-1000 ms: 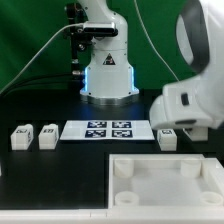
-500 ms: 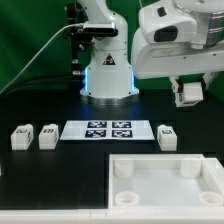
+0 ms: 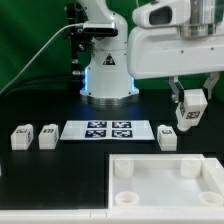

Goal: Assemble one leg

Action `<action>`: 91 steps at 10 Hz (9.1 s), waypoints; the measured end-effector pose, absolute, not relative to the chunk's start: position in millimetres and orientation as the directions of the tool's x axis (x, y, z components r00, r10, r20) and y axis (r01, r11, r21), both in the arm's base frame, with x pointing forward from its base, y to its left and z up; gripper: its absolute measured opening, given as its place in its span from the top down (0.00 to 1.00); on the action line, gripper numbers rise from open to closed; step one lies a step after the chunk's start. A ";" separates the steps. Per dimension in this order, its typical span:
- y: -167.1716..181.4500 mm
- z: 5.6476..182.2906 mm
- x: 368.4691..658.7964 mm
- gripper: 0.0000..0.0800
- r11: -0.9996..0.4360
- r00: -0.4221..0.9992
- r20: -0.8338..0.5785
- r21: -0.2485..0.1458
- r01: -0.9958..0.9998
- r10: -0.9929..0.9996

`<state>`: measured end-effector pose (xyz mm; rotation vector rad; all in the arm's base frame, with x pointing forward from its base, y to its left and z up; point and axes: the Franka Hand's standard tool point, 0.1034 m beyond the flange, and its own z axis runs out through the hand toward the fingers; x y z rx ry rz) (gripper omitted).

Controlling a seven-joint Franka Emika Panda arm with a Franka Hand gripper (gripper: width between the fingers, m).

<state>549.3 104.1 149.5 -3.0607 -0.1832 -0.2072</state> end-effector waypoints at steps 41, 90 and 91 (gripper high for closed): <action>117.0 84.9 616.3 0.63 -0.994 0.818 0.573 -0.049 0.102 0.056; 122.3 76.1 631.0 0.53 0.153 -0.134 -0.277 -0.049 -0.987 -0.951; 126.1 74.9 627.3 0.28 0.067 -0.050 -0.271 -0.054 -0.996 -0.961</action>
Offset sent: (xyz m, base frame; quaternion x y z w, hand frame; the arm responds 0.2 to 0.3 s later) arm 0.0000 0.0000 0.0000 0.0000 0.1790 0.0000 0.9838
